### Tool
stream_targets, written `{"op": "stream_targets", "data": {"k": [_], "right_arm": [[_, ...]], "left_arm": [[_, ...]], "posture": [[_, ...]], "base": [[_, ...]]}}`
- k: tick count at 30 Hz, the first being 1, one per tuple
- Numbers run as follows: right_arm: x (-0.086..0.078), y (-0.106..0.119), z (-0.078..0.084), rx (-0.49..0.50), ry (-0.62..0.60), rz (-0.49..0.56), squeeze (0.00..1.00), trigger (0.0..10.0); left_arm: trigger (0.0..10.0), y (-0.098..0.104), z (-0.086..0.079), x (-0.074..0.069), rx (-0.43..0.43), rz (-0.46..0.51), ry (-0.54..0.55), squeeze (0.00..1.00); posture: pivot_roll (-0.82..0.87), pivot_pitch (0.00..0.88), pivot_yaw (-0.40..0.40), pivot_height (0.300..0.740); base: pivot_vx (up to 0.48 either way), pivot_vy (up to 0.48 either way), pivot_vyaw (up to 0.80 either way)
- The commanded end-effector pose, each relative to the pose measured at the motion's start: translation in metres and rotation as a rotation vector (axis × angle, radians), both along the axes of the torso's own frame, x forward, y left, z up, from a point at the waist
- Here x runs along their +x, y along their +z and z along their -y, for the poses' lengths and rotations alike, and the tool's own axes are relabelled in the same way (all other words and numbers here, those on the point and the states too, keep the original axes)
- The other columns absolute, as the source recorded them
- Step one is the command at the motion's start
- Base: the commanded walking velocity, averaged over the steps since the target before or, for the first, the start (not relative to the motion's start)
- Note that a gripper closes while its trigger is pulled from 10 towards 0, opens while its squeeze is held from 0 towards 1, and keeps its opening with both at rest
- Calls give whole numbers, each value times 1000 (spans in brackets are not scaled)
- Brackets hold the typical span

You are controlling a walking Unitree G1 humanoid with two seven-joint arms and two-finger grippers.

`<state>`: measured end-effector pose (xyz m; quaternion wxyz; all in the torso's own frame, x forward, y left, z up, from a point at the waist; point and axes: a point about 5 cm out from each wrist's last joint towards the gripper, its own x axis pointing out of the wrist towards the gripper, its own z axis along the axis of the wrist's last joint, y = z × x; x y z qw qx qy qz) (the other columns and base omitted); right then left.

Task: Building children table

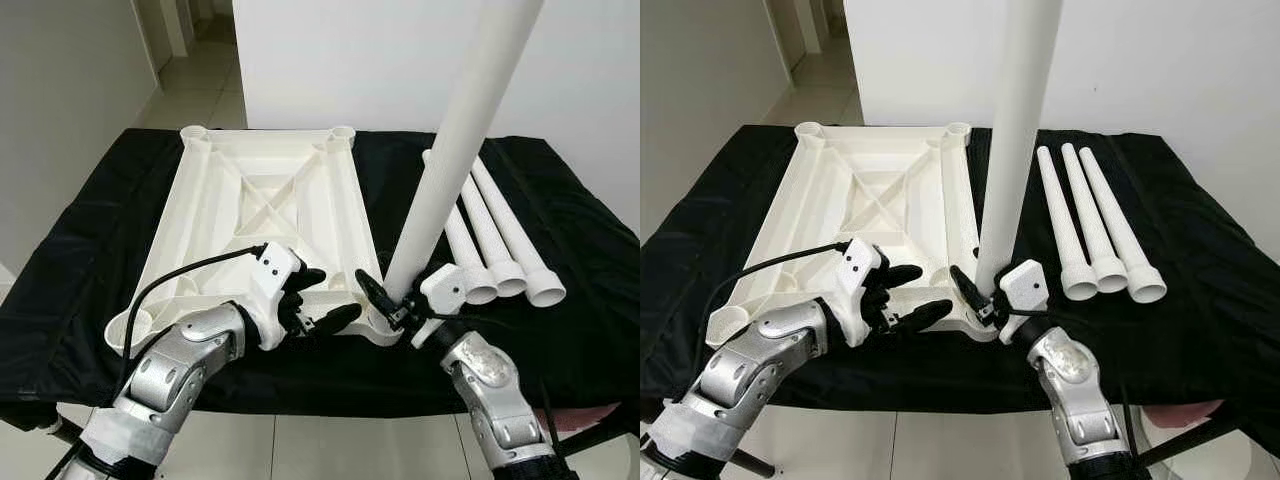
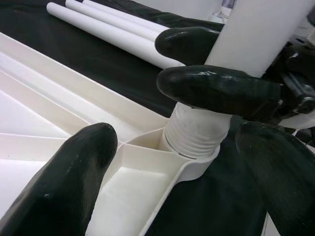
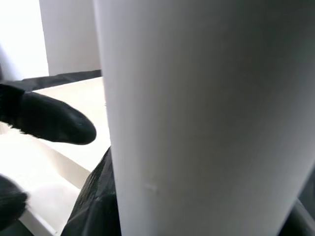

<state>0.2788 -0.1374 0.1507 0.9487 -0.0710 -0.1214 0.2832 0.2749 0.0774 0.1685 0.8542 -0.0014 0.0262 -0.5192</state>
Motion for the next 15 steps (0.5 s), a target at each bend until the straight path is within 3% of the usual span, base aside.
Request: {"op": "stream_targets", "data": {"k": [1,15], "right_arm": [[0,-35,12,-19,-80,-194,0,10000],[11,-39,10,105,-172,-311,0,10000]], "left_arm": [[10000,-2,1,-7,7,-13,-118,0],[10000,-1,0,-10,0,-26,-114,0]], "posture": [[28,103,56,740],[40,115,47,740]], "base": [[0,0,0],[0,0,0]]}}
